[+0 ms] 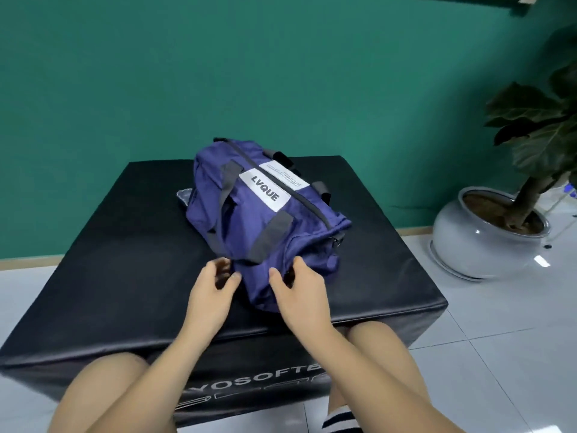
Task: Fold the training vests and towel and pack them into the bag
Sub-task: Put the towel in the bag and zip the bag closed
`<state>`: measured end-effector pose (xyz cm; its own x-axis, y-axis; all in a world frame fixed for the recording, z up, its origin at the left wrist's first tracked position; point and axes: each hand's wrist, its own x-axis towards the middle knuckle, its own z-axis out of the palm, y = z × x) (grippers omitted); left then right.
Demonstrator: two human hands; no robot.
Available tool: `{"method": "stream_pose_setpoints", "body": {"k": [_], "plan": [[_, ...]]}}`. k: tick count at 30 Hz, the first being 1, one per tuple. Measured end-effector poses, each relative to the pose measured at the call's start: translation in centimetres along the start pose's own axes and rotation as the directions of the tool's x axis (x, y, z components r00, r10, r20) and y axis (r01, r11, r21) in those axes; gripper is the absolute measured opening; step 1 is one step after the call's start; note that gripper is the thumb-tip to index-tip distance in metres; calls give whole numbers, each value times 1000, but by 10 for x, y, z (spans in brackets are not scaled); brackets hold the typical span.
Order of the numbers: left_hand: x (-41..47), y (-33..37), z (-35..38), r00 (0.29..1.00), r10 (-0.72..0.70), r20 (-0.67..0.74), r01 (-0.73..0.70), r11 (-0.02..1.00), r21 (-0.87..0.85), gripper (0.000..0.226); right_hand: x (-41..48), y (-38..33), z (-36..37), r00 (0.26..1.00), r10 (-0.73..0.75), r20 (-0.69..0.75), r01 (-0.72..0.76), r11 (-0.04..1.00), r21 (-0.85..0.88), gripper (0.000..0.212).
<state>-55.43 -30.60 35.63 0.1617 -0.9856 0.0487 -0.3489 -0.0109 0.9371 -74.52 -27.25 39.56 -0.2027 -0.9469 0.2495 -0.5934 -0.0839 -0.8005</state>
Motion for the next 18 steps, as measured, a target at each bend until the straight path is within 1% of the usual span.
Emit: {"method": "stream_pose_setpoints", "body": {"k": [3, 5, 7, 9, 11, 13, 18], "plan": [[-23, 5, -8, 995, 61, -76, -57, 997, 60, 20, -16, -18, 29, 998, -38, 51, 37, 999, 15, 30], [-35, 9, -16, 983, 120, -138, -113, 992, 54, 15, -25, -25, 38, 995, -56, 77, 53, 998, 30, 31], [-46, 9, -19, 967, 216, -136, -204, 974, 99, 18, -31, -24, 41, 991, -70, 113, 59, 994, 95, 24], [-54, 7, -18, 951, 297, -85, -280, 945, 169, 26, -35, -19, 41, 988, -67, 139, 43, 985, 167, 13], [-56, 6, -15, 932, 356, -70, -334, 918, 216, 31, -37, -14, 39, 989, -71, 133, 42, 977, 210, 13], [-57, 9, -12, 908, 408, -92, -375, 892, 251, 30, -38, -12, 37, 991, -82, 106, 59, 977, 204, 11], [-59, 16, -6, 850, 506, -145, -451, 843, 293, 9, -44, -12, 35, 990, -125, 68, 112, 979, 169, 21]]}}
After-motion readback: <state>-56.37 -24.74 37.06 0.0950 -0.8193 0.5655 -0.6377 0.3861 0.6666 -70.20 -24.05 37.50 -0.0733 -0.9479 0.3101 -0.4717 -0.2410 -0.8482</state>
